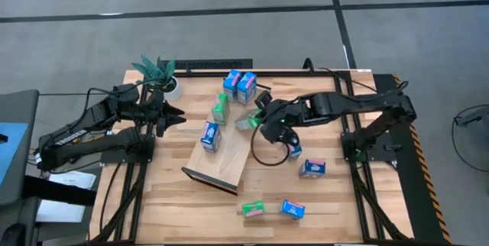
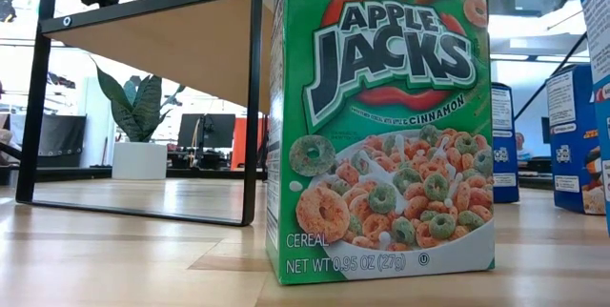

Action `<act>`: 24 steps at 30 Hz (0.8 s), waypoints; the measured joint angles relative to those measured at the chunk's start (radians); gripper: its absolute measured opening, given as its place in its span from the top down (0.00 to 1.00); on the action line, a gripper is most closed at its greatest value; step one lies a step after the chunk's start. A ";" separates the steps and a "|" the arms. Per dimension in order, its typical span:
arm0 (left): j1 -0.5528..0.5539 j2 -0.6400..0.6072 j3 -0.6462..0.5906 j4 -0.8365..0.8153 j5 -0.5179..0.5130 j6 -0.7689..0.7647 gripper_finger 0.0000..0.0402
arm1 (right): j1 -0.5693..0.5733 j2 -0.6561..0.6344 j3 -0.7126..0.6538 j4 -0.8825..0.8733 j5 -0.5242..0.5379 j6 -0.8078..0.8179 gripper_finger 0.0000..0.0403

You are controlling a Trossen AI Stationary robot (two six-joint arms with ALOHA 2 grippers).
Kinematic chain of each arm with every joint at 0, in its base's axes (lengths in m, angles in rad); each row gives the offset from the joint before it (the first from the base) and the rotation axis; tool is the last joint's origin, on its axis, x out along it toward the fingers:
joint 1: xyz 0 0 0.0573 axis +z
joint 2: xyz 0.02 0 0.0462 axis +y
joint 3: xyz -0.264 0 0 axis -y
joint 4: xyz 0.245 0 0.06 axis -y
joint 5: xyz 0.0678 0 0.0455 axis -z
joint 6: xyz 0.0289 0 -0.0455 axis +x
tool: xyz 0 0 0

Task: Stack cereal on shelf
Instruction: Put the top green cereal box on the shelf aligned with the other green cereal box

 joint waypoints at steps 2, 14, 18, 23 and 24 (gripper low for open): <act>0.000 0.000 0.000 0.000 -0.002 0.000 0.49 | 0.000 0.004 0.001 -0.002 -0.002 0.001 0.70; 0.000 0.000 0.000 0.000 0.002 -0.015 0.49 | 0.000 0.000 0.001 0.037 0.045 0.044 0.51; 0.000 0.000 0.000 0.000 0.002 -0.015 0.49 | 0.000 0.000 0.001 0.036 0.047 0.046 0.44; 0.000 0.000 0.000 0.000 0.002 -0.014 0.49 | -0.003 0.000 0.001 0.048 0.047 0.065 0.42; 0.000 0.000 0.000 0.000 0.003 -0.014 0.49 | -0.006 0.000 0.001 0.051 0.047 0.065 0.42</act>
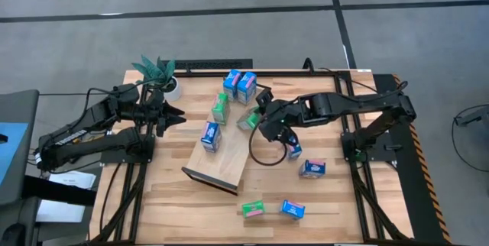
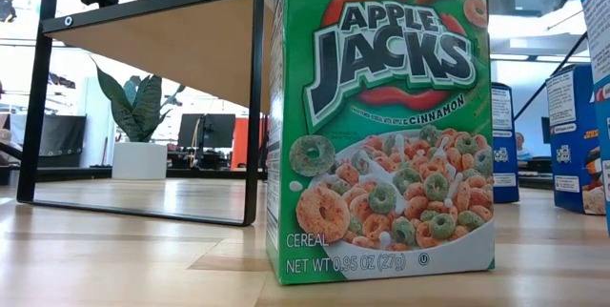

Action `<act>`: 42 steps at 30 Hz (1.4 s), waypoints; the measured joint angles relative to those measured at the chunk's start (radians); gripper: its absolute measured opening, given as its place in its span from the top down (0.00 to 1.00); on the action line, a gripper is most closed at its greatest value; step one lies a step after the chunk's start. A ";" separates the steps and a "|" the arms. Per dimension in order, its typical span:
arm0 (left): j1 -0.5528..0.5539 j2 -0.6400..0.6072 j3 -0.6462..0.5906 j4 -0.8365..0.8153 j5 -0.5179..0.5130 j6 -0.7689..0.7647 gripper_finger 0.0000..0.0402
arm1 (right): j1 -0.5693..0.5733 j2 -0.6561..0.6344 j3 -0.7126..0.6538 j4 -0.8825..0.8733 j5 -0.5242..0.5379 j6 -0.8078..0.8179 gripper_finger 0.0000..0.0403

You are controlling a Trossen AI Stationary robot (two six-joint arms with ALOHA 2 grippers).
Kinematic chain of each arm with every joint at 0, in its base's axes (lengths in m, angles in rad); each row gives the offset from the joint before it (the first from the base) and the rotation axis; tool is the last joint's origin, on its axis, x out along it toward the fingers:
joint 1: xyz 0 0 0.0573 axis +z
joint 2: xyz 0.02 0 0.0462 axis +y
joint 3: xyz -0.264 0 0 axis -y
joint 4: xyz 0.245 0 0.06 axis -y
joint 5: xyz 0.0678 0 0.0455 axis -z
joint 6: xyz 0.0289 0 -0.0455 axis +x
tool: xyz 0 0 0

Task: Stack cereal on shelf
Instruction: Put the top green cereal box on the shelf aligned with the other green cereal box

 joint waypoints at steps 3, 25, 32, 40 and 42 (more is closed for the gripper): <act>0.000 0.000 0.000 0.000 0.000 0.000 0.49 | -0.002 0.000 0.000 0.024 0.003 0.000 0.42; 0.000 0.000 0.000 0.000 -0.002 0.000 0.49 | 0.030 0.000 0.000 0.020 0.073 0.468 0.59; 0.000 0.000 0.000 0.000 -0.029 0.030 0.49 | 0.031 0.004 -0.091 0.004 0.048 0.737 0.96; 0.000 0.000 0.000 0.000 -0.058 0.042 0.49 | -0.018 0.003 -0.217 0.166 0.055 0.775 0.93; 0.000 0.000 0.000 0.000 -0.061 0.045 0.49 | -0.039 0.003 -0.217 0.173 0.051 0.759 0.96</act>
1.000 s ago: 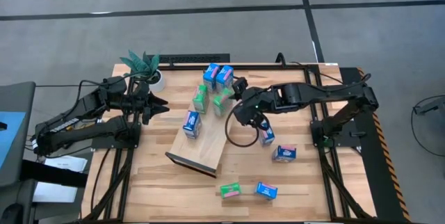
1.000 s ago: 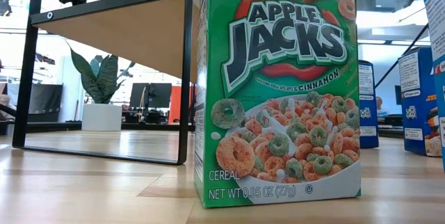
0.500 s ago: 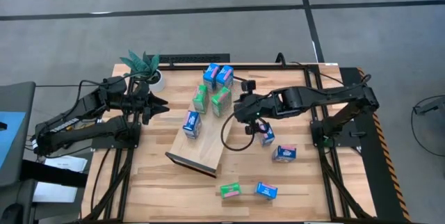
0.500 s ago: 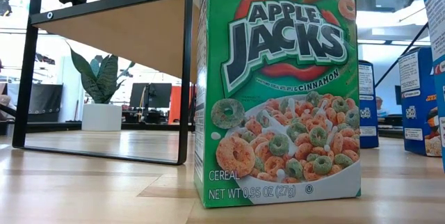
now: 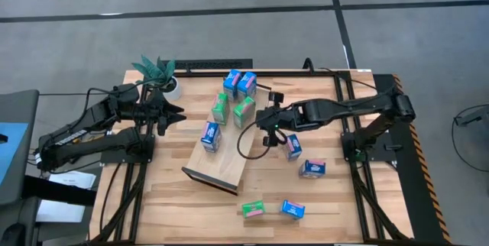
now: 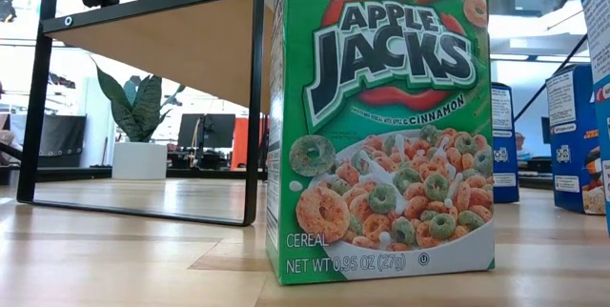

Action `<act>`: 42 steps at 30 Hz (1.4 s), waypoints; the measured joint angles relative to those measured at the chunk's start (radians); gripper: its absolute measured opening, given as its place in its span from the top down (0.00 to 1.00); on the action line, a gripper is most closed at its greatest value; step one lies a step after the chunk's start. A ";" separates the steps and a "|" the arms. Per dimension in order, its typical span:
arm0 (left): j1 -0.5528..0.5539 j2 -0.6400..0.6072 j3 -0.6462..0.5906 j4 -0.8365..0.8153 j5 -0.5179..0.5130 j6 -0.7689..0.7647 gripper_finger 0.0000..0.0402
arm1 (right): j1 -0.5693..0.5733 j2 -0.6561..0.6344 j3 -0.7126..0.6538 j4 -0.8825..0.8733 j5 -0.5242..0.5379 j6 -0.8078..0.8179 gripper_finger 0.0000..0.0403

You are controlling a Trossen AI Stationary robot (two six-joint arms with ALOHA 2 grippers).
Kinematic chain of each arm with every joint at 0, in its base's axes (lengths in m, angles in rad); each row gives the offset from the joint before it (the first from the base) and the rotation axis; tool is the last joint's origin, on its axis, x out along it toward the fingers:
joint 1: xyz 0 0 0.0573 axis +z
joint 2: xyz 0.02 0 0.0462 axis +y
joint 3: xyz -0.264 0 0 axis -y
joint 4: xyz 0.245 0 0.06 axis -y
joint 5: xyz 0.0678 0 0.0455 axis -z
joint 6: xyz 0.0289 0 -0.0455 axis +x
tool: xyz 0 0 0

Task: Stack cereal on shelf
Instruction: Put the top green cereal box on the shelf aligned with the other green cereal box

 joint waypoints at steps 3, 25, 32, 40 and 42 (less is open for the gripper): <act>0.000 0.000 0.000 0.000 -0.009 0.004 0.49 | -0.035 0.000 0.000 0.034 -0.034 -0.029 0.98; 0.000 0.000 0.000 0.000 -0.027 0.004 0.49 | -0.121 0.000 0.000 0.175 -0.171 -0.059 0.95; 0.000 0.000 0.000 0.000 -0.028 0.003 0.49 | -0.096 0.000 0.000 0.168 -0.180 0.003 0.96; 0.000 0.000 0.000 0.000 -0.030 0.003 0.49 | -0.056 0.001 -0.066 0.243 -0.176 0.038 0.96; 0.000 0.000 0.000 0.000 -0.030 0.003 0.49 | -0.056 0.001 -0.068 0.245 -0.176 0.049 0.96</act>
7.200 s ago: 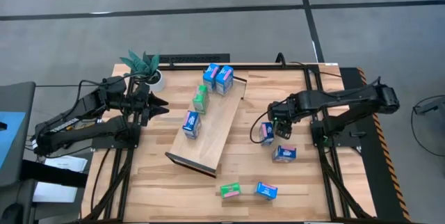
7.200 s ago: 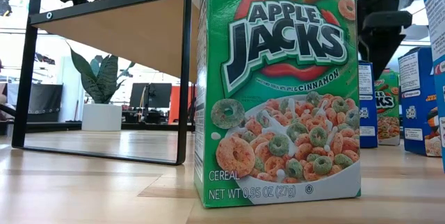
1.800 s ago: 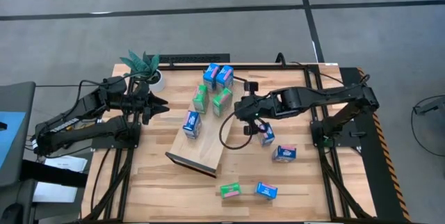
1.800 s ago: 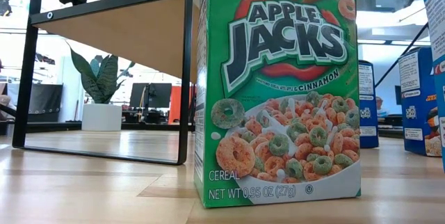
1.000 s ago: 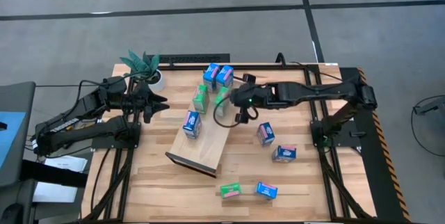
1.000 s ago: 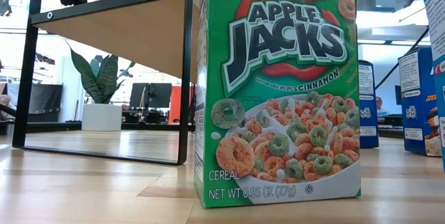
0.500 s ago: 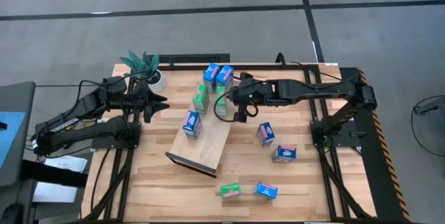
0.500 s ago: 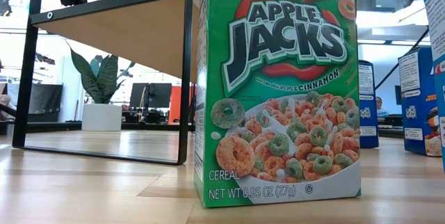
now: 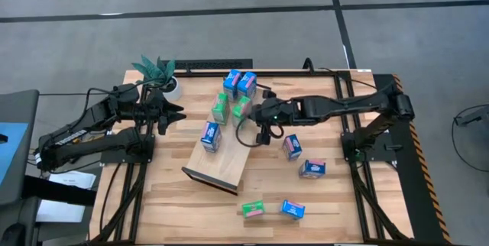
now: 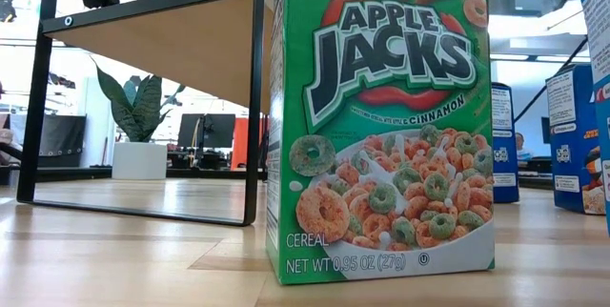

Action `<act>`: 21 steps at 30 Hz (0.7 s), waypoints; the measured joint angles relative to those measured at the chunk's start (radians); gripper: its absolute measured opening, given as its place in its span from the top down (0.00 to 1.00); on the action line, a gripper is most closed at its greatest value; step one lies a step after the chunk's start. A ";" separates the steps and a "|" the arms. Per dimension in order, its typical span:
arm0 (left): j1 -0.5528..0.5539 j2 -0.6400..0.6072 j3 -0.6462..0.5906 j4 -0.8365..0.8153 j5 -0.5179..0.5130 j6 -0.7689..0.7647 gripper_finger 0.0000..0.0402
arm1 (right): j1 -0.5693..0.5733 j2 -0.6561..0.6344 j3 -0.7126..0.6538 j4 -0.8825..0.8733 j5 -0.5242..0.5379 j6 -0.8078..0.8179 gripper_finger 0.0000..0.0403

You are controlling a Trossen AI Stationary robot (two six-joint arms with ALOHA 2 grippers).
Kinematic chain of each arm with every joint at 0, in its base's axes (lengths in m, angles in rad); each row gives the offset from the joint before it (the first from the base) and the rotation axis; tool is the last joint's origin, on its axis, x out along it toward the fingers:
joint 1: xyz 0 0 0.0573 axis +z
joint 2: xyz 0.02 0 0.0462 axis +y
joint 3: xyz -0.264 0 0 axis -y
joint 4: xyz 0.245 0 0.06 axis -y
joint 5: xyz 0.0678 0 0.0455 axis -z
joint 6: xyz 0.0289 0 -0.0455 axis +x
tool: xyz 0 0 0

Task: Stack cereal on shelf
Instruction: Put the top green cereal box on the shelf aligned with the other green cereal box

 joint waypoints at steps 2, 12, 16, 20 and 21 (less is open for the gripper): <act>0.000 0.000 0.000 0.000 0.000 0.000 0.49 | -0.001 -0.002 0.001 0.001 0.007 0.001 0.96; 0.000 0.000 0.000 0.000 0.001 0.003 0.49 | -0.031 -0.001 0.001 0.009 0.064 -0.004 0.96; 0.000 0.000 0.000 0.000 0.001 0.003 0.49 | -0.037 -0.001 0.001 0.013 0.061 -0.007 0.95; 0.000 0.000 0.000 0.000 0.001 0.008 0.49 | -0.043 -0.001 0.001 0.030 0.046 -0.021 0.96; 0.000 0.000 0.000 0.000 0.000 0.008 0.49 | -0.043 -0.001 0.001 0.031 0.046 -0.025 0.96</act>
